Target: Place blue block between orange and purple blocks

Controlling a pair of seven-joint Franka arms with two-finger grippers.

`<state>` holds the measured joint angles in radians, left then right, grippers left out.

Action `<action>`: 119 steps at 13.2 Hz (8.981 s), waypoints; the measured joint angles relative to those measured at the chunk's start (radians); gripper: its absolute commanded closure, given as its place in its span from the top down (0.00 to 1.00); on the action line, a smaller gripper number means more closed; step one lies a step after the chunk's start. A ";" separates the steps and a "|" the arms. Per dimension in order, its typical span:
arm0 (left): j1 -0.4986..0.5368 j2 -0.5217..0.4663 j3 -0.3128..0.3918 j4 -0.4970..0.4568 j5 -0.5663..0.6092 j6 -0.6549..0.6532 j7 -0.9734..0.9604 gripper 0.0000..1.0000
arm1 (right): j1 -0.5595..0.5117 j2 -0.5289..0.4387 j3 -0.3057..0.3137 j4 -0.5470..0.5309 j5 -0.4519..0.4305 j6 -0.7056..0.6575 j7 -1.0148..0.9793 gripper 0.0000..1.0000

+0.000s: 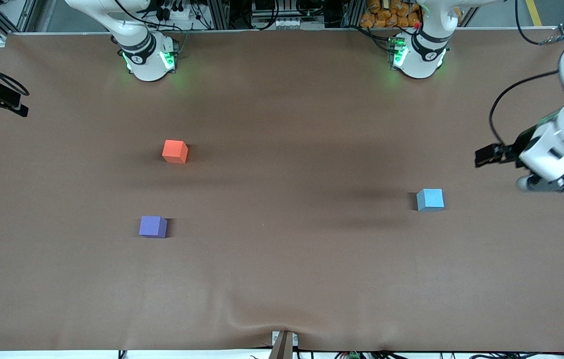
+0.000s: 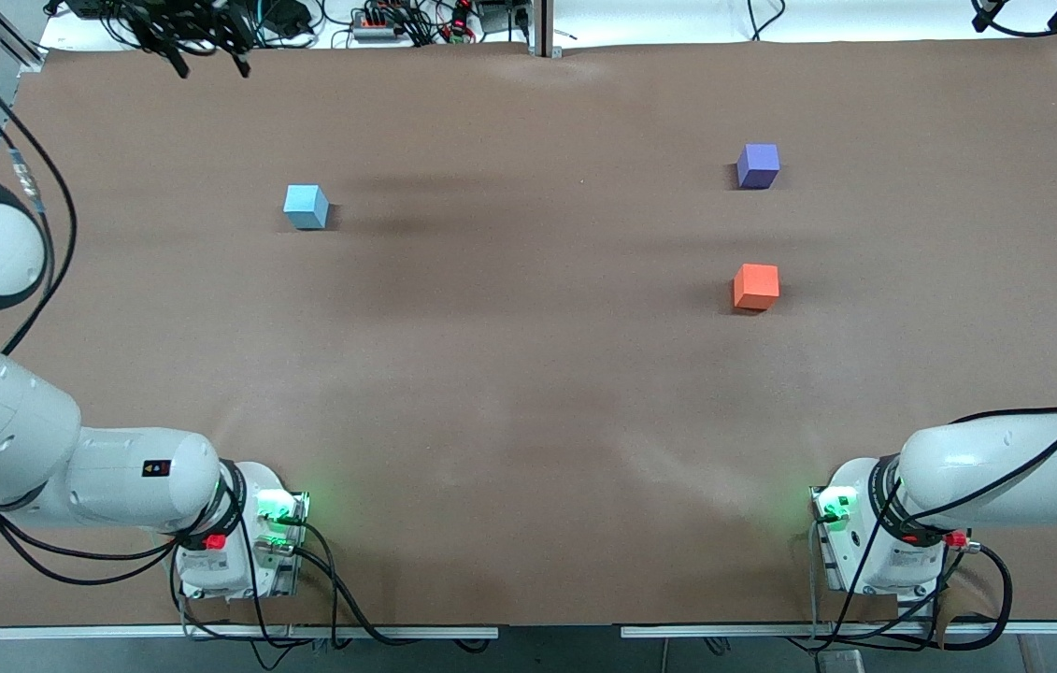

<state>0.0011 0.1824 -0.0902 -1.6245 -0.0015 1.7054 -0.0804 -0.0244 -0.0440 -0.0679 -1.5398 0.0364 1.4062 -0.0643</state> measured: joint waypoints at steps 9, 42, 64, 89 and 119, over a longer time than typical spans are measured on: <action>-0.008 0.088 0.001 -0.336 0.002 0.446 -0.023 1.00 | 0.000 0.000 -0.001 0.000 0.000 0.000 0.000 1.00; -0.503 0.321 -0.020 -0.094 0.010 0.508 -0.316 0.00 | 0.000 0.000 0.001 0.000 0.000 -0.001 0.000 1.00; -0.860 0.785 -0.016 0.453 -0.058 0.670 -0.717 1.00 | 0.000 0.000 0.001 0.000 0.000 -0.002 0.000 1.00; -0.130 -0.011 0.097 0.255 0.020 -0.196 -0.135 1.00 | 0.010 0.011 0.005 -0.002 0.001 -0.005 0.000 1.00; -0.048 -0.307 0.037 -0.033 0.034 -0.154 -0.083 1.00 | 0.645 0.614 0.015 -0.269 0.249 0.870 0.571 1.00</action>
<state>-0.0470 -0.1246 -0.0532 -1.6570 0.0325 1.5516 -0.1638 0.6209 0.5701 -0.0531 -1.8090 0.2857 2.2759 0.5068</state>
